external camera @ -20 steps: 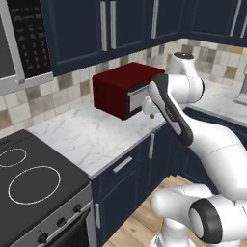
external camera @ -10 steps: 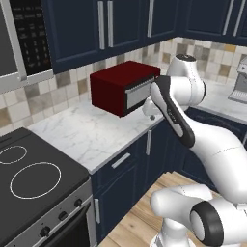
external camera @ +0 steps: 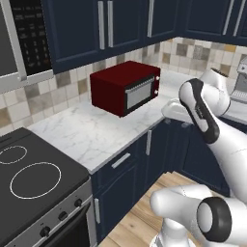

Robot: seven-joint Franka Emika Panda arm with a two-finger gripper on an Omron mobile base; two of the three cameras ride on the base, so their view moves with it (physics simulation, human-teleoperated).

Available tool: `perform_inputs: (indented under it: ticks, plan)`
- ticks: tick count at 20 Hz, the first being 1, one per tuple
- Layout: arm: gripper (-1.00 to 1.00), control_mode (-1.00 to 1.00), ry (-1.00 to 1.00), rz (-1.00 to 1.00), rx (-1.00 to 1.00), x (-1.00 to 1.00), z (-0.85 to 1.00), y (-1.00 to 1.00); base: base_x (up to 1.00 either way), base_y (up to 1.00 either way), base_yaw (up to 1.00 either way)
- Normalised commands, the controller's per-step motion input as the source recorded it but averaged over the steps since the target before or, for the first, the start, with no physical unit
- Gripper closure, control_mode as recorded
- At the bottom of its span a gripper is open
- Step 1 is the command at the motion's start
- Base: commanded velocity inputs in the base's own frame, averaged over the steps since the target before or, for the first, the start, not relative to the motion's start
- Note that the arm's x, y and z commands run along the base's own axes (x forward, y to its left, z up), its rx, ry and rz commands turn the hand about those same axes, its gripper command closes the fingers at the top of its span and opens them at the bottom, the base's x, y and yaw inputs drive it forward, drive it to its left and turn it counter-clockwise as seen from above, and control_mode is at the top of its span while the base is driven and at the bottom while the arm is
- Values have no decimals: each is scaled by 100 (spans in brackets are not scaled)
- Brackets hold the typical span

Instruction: Take a straw from the drawer in front and place it inside the glass cup on the dining counter.

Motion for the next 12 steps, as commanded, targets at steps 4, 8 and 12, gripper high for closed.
perform_inputs:
  ticks: [4, 8, 12]
  plan:
    - [-100, -100, 0, -9, 39, 0, -59, -41, 0, 0, 0]
    - [-100, -100, 0, -8, 40, 0, -64, -23, 0, 0, 0]
    - [-100, -100, 0, -4, 38, 4, -68, -6, 0, 0, 0]
